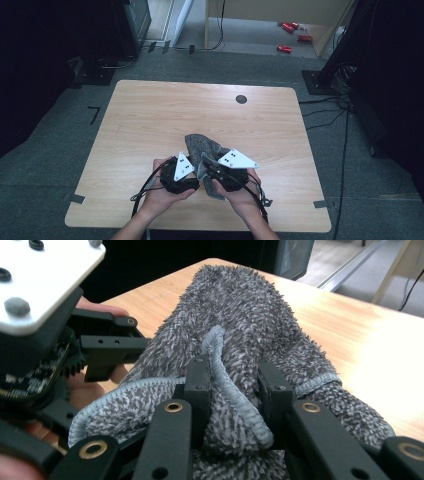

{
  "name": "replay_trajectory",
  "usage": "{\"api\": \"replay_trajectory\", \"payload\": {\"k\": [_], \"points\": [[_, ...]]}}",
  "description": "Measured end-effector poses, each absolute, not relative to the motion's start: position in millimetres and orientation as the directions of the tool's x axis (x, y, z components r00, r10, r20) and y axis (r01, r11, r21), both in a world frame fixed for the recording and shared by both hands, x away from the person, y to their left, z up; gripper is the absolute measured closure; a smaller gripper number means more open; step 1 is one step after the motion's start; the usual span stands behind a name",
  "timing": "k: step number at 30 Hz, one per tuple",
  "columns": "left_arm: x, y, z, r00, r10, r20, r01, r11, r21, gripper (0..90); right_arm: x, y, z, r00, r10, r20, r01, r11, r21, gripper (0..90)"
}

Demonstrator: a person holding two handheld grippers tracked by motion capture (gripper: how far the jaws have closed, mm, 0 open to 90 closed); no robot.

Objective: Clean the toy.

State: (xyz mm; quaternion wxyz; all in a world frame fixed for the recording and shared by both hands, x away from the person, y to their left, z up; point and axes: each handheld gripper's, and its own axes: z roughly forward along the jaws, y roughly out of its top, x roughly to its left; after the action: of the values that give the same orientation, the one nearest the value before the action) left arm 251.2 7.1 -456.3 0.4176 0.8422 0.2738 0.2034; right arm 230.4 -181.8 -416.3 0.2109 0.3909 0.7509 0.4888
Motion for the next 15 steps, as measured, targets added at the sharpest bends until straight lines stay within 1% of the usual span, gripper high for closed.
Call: {"api": "replay_trajectory", "payload": {"k": [2, 4, 7, 8, 10, 15], "points": [[252, 7, -457, 0.767, 0.634, 0.102, 0.300, -0.494, 0.816, 34.8, 227, -178, -416, -0.609, 0.792, 0.041, 0.373, 0.240, 0.896, 73.5], [252, 6, -457, 0.771, 0.630, 0.095, 0.303, -0.493, 0.816, 34.8, 222, -170, -415, -0.632, 0.775, 0.010, 0.346, 0.271, 0.898, 73.5], [249, 3, -458, 0.776, 0.622, 0.104, 0.292, -0.500, 0.816, 34.9, 218, -163, -413, -0.658, 0.753, -0.015, 0.323, 0.301, 0.897, 73.4], [249, 3, -458, 0.776, 0.622, 0.102, 0.292, -0.498, 0.817, 34.9, 219, -163, -413, -0.657, 0.754, -0.016, 0.324, 0.302, 0.897, 73.2], [250, 4, -457, 0.778, 0.620, 0.103, 0.290, -0.499, 0.817, 34.8, 223, -168, -413, -0.654, 0.757, 0.012, 0.337, 0.277, 0.900, 73.1], [253, 9, -455, 0.775, 0.626, 0.087, 0.299, -0.484, 0.822, 34.8, 229, -180, -414, -0.611, 0.791, 0.038, 0.367, 0.240, 0.899, 73.3]]}}
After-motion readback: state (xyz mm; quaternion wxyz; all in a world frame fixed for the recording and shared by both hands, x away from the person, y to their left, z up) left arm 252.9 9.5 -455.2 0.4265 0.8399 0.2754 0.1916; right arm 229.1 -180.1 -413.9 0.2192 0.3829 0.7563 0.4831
